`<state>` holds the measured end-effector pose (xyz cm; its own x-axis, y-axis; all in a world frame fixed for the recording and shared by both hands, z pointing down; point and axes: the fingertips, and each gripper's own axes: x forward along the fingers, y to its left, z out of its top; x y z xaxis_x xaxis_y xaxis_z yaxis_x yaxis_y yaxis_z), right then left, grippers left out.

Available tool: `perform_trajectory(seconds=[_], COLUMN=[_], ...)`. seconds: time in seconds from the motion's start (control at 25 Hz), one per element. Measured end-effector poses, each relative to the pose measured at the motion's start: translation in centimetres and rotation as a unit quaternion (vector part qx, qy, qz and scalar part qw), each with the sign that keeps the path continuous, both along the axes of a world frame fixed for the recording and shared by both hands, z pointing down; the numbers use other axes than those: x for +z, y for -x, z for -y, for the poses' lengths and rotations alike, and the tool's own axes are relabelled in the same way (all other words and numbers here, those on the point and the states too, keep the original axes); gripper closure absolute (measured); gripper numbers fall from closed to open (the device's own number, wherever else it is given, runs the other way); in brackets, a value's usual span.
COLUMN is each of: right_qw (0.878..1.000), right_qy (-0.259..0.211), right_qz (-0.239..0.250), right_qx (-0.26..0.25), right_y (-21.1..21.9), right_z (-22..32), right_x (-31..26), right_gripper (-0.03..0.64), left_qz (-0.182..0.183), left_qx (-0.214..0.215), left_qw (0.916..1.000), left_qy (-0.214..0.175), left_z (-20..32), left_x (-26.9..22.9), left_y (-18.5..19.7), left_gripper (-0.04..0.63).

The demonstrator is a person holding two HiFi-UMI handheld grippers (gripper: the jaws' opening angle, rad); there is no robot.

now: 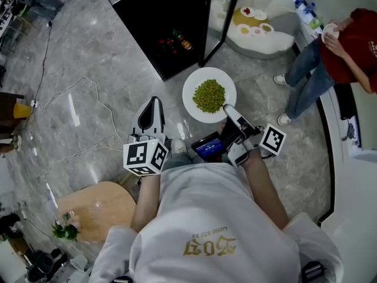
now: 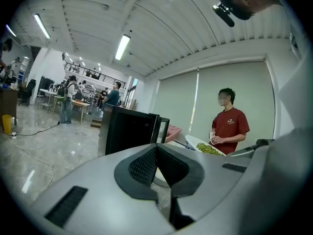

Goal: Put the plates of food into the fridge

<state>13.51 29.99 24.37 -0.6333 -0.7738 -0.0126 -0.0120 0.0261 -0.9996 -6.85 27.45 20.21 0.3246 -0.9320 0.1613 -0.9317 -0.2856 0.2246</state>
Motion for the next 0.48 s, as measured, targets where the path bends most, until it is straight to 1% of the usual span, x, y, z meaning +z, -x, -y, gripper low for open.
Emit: perform_trajectory(seconds=[0.12,0.32,0.48], right_qw=[1.0,1.0,1.0], right_qy=[0.004,0.006,0.01], right_qz=[0.009,0.007,0.007], right_qx=[-0.003,-0.013,-0.016], right_y=[-0.1,-0.2,-1.2], right_z=[-0.1,0.0,1.2], right_x=[0.1,0.6,1.0], right_gripper=[0.6,0.6,0.6], left_qz=[-0.001,0.004,0.004], left_qx=[-0.006,-0.017,-0.024], left_qw=[1.0,0.9998,0.9997], left_qy=[-0.002,-0.005,-0.006], left_z=[-0.2,-0.6,0.5], left_x=[-0.1,0.2,0.3], left_y=[-0.2,-0.2,-0.9], left_gripper=[0.589,0.589,0.589])
